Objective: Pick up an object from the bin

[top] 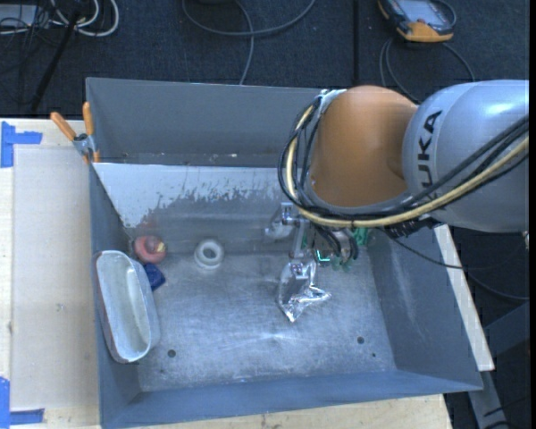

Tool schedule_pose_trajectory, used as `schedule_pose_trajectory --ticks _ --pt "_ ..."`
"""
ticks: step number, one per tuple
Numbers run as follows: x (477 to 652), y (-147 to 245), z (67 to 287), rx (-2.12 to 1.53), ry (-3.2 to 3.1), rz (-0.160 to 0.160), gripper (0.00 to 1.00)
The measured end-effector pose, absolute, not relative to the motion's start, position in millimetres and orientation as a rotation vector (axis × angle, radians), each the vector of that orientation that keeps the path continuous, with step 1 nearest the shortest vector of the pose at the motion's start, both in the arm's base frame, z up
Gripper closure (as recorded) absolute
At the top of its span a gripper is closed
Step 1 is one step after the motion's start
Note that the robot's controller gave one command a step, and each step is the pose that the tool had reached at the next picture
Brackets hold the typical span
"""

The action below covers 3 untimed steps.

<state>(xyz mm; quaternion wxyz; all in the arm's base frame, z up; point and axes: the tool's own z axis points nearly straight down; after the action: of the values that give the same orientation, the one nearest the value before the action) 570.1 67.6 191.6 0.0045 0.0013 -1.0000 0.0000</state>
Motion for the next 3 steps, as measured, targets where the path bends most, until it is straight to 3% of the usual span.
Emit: schedule_pose_trajectory --ticks 1,3 --pt "615.4 139.8 87.8 -0.049 -3.159 -0.007 0.0" --pt "623.1 124.2 125.7 -0.061 -3.145 -0.001 0.0"
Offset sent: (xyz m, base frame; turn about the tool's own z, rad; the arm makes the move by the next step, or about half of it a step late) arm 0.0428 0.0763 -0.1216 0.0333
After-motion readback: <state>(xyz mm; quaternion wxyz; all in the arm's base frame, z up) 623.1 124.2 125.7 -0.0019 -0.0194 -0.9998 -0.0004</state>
